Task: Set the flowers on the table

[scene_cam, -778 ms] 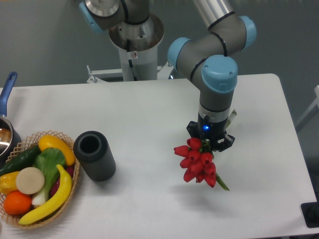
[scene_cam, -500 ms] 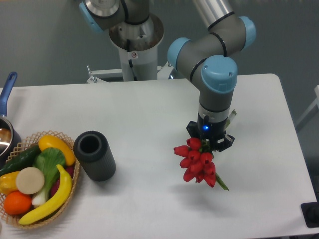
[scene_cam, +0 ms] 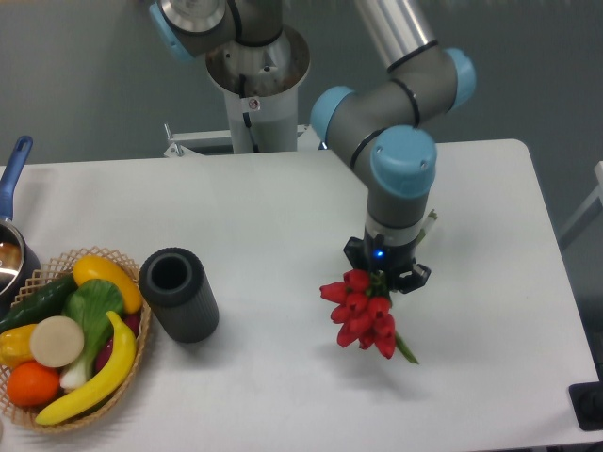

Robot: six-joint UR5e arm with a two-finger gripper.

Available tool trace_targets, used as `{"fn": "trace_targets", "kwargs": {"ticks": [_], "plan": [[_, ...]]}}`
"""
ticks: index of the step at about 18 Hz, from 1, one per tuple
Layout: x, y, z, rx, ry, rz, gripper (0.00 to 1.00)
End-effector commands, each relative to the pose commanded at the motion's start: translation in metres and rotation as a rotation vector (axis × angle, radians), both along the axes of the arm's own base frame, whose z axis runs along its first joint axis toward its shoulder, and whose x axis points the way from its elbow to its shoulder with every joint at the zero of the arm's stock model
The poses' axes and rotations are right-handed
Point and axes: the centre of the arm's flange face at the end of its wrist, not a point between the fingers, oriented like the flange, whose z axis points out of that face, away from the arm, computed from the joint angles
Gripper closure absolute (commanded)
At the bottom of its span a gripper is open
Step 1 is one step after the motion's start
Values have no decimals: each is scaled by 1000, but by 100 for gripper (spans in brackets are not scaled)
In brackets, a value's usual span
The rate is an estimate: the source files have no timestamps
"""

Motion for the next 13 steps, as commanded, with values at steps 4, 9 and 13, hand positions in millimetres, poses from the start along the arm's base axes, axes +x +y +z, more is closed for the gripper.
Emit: {"fn": "trace_targets", "kwargs": {"ticks": [4,9,13], "plan": [[2,0,-2,1,-3,3,0],[3,-4,3,0,7,-4,0],[6,-9,24,19,35,0,0]]}}
